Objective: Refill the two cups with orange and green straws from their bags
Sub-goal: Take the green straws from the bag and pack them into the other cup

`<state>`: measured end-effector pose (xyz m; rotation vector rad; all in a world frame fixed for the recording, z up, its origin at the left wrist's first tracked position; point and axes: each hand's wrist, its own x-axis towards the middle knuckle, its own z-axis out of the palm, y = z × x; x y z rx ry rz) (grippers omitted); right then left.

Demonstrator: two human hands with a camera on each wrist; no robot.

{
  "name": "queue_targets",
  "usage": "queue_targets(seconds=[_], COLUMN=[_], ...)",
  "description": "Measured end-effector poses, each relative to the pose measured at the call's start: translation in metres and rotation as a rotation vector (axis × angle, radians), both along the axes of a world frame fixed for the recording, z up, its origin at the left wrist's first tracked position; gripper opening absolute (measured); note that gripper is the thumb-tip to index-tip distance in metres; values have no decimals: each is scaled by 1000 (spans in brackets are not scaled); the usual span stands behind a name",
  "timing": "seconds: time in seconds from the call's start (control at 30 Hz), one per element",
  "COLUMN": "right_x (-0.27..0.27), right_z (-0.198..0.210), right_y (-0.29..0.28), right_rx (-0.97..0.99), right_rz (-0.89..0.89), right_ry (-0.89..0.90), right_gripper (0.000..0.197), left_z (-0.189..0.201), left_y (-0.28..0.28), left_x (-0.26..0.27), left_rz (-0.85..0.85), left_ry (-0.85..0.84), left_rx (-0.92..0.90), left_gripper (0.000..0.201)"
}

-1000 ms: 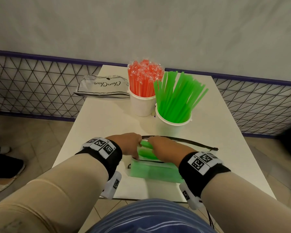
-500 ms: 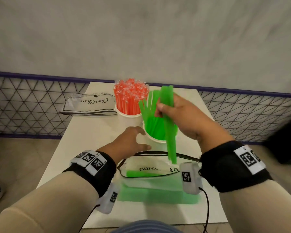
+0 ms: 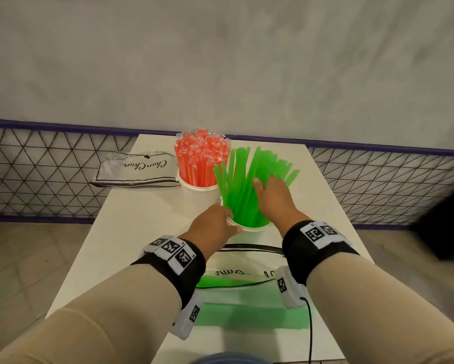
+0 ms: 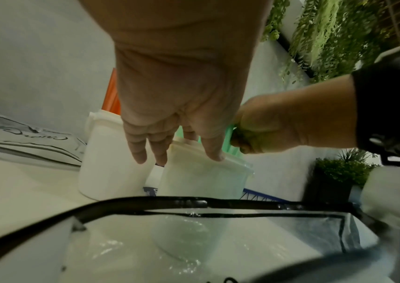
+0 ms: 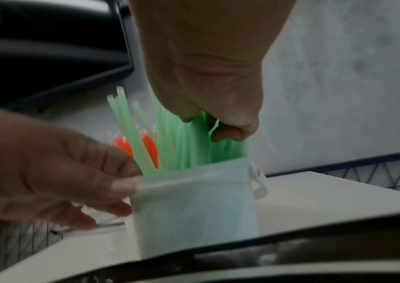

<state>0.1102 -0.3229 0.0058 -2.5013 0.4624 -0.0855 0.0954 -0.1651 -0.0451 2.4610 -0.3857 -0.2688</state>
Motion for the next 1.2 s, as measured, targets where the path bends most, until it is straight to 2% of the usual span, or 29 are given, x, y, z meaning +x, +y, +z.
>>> queue_targets(seconds=[0.1, 0.23, 0.37, 0.47, 0.57, 0.6, 0.67, 0.7, 0.73, 0.77, 0.83, 0.87, 0.93, 1.0, 1.13, 1.2], right_x=[7, 11, 4, -8, -32, -41, -56, -61, -65, -68, -75, -79, -86, -90, -90, -87], right_z=[-8, -8, -10, -5, 6, 8, 7, 2, -4, -11, -32, -45, -69, -86, -93, -94], right_y=[-4, -5, 0, 10, 25, 32, 47, 55, 62, 68, 80, 84, 92, 97, 91, 85], right_rx=[-78, -74, 20, 148, 176, 179, 163, 101, -16, -157, -375, -423, -428, -434, -469, -476], right_rz=[15, 31, -41, -90, -78, -47, 110, 240, 387, 535, 778, 838, 841, 831, 899, 910], right_ry=[53, -20, -123, -306, -582, -616, -496, -350, -166, 24, 337, 422, 484, 509, 484, 454], right_gripper=[56, 45, 61, 74, 59, 51, 30, 19, 10, 9, 32, 42, 51, 50, 36, 30], left_z=[-2, -7, -8, -4, 4, 4, 2, 1, -1, -6, -15, -19, -24, -26, -30, -32], left_y=[1, 2, 6, 13, 31, 39, 55, 60, 64, 66, 67, 66, 65, 65, 74, 78], left_x=[1, 1, 1, -1, -6, -7, -9, -12, -16, -19, -27, -30, -34, -34, -34, -33], left_rz=[2, 13, -37, -92, 21, 40, -28, -102, -176, -246, -339, -362, -367, -352, -317, -313], left_ry=[-9, -4, -9, -7, 41, 55, 118, 185, 262, 327, 388, 390, 384, 397, 427, 407], left_rx=[-1, -20, -29, -144, -359, -356, -138, 32, 190, 328, 509, 558, 592, 571, 542, 544], left_gripper=[43, 42, 41, 40, 22, 18, 11, 5, 8, 17, 35, 42, 46, 48, 79, 84])
